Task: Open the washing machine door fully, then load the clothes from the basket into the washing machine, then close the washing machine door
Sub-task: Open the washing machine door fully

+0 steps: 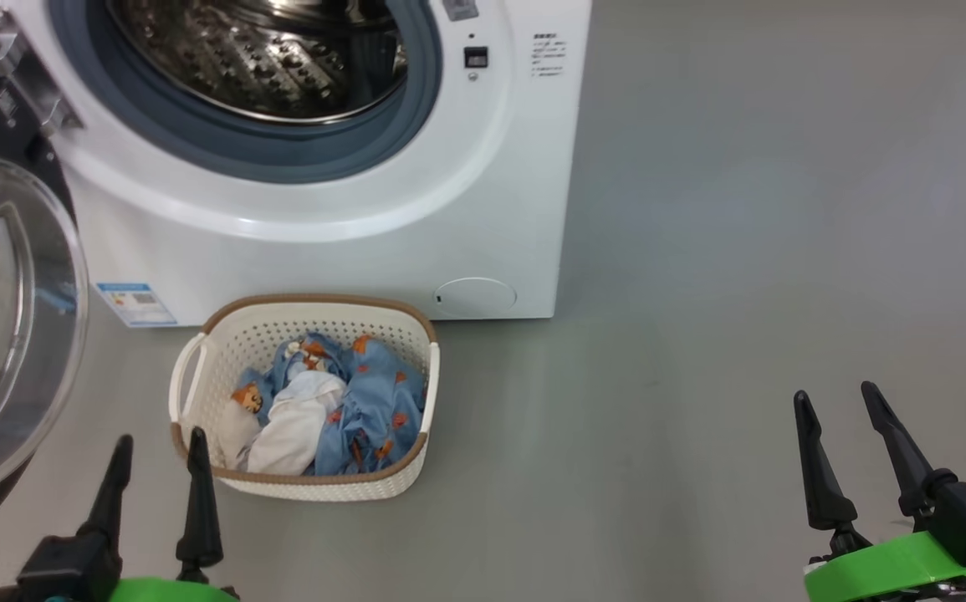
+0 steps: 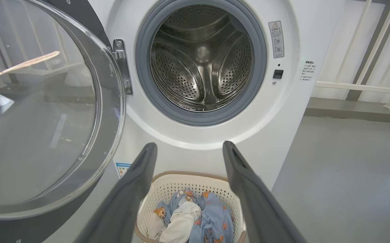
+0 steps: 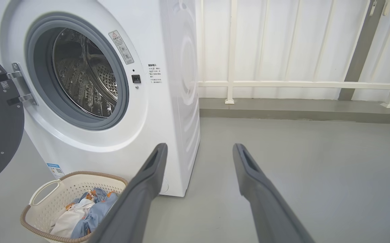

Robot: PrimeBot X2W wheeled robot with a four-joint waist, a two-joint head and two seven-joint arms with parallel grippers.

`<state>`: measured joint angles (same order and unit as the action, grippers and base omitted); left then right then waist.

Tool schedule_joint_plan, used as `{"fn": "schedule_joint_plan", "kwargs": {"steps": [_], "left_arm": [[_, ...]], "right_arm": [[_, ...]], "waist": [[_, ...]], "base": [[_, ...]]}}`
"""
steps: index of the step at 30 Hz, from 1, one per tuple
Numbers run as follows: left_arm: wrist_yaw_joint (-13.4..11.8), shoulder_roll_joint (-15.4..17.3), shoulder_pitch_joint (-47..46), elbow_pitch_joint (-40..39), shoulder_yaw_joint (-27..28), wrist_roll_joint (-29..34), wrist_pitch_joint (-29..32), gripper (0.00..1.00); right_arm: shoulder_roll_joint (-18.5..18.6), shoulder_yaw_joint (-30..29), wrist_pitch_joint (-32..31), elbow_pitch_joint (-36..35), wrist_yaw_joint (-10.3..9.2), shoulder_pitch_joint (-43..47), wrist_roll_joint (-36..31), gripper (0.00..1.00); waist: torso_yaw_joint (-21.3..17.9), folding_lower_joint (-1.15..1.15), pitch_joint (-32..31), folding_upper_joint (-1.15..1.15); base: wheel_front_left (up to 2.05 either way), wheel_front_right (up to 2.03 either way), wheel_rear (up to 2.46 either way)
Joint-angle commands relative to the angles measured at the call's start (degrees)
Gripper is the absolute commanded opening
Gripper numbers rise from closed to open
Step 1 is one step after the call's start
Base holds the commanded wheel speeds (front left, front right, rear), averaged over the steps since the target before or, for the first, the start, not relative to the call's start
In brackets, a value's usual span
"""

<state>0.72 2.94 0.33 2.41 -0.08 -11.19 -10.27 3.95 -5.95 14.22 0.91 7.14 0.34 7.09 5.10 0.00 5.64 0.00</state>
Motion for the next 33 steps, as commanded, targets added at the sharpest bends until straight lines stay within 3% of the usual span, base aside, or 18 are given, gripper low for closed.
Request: {"fn": "schedule_joint_plan", "kwargs": {"steps": [1,14,33], "left_arm": [[0.22,0.99,-0.06,-0.63,1.65,-0.09,0.19,1.00],[-0.28,1.32,1.55,-0.36,0.40,-0.58,3.27,1.00],[-0.94,2.18,2.75,-0.08,-0.14,-1.37,4.16,1.00]], "right_arm": [[0.40,1.75,0.33,-1.57,0.35,0.57,-0.37,1.00],[-0.61,2.26,0.05,-2.67,0.35,2.43,-0.77,1.00],[-0.98,2.32,-0.54,-3.33,0.35,3.98,-0.79,1.00]], "waist": [[-1.26,0.00,-1.18,0.00],[-3.77,0.00,-3.55,0.00],[-4.04,0.00,-5.24,0.00]], "base": [[0.00,0.00,0.00],[0.00,0.00,0.00],[0.00,0.00,0.00]]}}
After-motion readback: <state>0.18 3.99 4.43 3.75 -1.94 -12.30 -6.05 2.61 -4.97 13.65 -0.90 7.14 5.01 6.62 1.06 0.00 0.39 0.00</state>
